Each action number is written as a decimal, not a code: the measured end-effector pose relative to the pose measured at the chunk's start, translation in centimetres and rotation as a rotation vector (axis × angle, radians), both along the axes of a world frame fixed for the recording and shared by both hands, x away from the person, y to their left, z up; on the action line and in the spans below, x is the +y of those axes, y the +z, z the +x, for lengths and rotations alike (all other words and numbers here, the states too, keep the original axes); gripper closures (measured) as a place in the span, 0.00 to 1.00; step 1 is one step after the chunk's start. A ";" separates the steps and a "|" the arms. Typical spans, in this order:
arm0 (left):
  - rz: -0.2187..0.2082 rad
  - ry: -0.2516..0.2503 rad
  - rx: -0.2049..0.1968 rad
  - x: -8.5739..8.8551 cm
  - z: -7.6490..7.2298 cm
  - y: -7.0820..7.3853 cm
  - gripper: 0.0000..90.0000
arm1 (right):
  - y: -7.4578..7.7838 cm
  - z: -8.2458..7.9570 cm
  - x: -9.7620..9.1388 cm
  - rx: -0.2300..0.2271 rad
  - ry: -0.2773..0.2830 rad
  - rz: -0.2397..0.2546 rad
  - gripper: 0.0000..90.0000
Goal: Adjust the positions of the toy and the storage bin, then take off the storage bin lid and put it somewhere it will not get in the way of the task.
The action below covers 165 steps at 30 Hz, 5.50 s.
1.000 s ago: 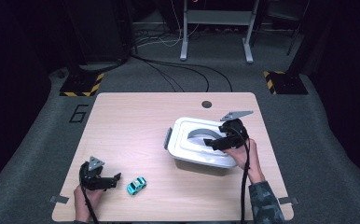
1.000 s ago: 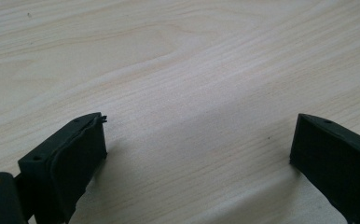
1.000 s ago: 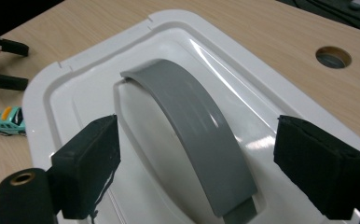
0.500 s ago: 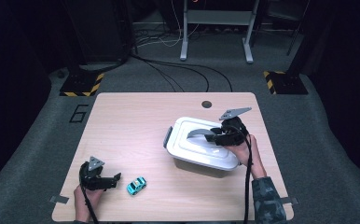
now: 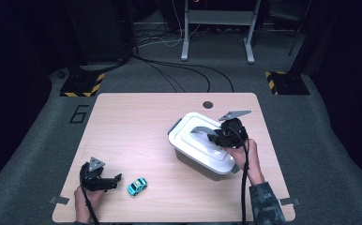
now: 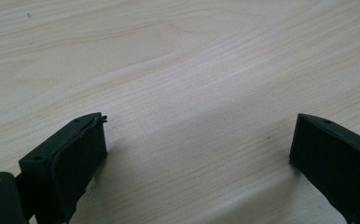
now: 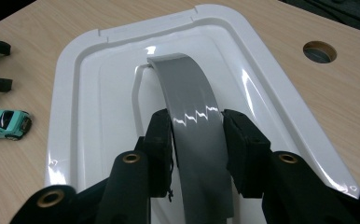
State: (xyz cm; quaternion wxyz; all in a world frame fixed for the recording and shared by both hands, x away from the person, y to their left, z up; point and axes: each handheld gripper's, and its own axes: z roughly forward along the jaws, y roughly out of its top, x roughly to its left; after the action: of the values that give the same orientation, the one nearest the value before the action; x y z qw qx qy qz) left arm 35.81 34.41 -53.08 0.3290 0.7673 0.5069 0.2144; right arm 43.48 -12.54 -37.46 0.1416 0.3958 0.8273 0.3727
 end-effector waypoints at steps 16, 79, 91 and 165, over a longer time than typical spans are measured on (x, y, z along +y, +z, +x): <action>0.000 0.000 0.000 0.0 0.0 0.0 0.04 | -0.1 -0.7 1.9 -0.005 -0.084 0.010 0.72; 0.000 -0.002 -0.013 0.0 0.0 0.0 0.05 | 0.2 -2.6 8.3 -0.003 0.072 0.003 0.74; 0.000 -0.003 -0.013 0.0 0.0 0.0 0.05 | 1.4 -3.2 8.0 -0.058 0.073 -0.008 0.74; 0.002 -0.006 -0.003 0.0 0.0 0.0 0.05 | 3.4 -2.2 -8.6 -0.170 -0.366 -0.004 0.74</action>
State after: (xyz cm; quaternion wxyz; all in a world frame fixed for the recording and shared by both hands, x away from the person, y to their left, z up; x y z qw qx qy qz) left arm 35.79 34.42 -53.05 0.3294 0.7690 0.5039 0.2150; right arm 41.25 -21.18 -34.07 0.2771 0.5065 0.7272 0.3712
